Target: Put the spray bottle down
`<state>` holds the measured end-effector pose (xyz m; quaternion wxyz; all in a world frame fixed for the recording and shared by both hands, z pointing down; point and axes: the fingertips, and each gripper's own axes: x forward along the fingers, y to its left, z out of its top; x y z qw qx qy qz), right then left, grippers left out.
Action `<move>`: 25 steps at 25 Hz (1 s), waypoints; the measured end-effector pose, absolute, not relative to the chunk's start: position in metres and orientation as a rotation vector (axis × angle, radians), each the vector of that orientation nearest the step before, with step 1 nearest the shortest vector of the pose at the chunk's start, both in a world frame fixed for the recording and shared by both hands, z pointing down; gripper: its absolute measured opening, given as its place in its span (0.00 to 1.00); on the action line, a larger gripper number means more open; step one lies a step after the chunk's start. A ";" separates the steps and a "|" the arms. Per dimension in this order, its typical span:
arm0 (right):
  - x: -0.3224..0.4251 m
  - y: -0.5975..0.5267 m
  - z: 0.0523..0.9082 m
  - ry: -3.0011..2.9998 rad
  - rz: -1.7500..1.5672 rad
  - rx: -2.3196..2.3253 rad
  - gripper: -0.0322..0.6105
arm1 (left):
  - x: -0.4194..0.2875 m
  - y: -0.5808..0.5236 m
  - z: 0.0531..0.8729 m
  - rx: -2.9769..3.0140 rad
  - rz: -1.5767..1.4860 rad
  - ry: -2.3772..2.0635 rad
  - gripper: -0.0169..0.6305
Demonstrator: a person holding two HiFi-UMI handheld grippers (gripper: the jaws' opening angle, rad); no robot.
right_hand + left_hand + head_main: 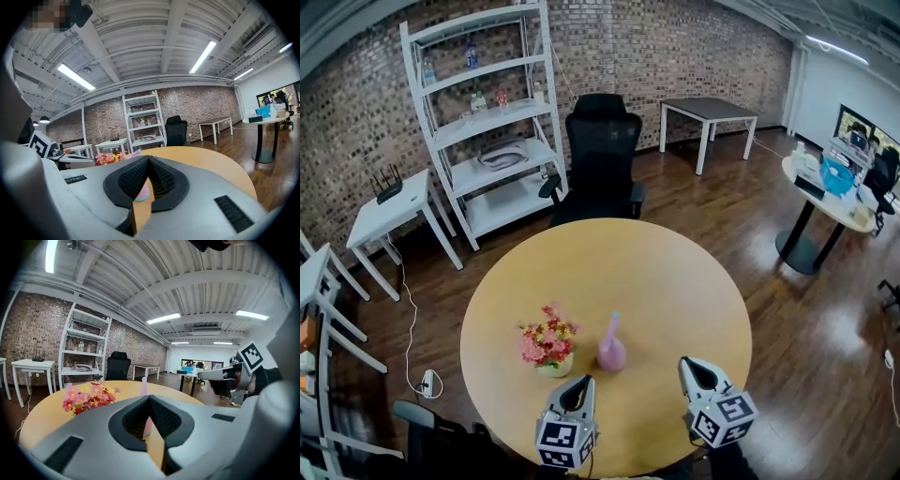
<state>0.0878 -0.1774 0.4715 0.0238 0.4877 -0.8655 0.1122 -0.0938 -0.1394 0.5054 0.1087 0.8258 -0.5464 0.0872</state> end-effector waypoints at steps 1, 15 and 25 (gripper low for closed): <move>0.088 -0.177 0.469 -2.681 0.344 1.517 0.04 | -0.092 -0.138 0.506 2.441 0.280 -1.582 0.01; 0.082 -0.171 0.457 -2.700 0.299 1.475 0.04 | -0.076 -0.129 0.503 2.483 0.356 -1.496 0.01; 0.079 -0.171 0.454 -2.699 0.281 1.441 0.04 | -0.072 -0.129 0.501 2.463 0.355 -1.479 0.01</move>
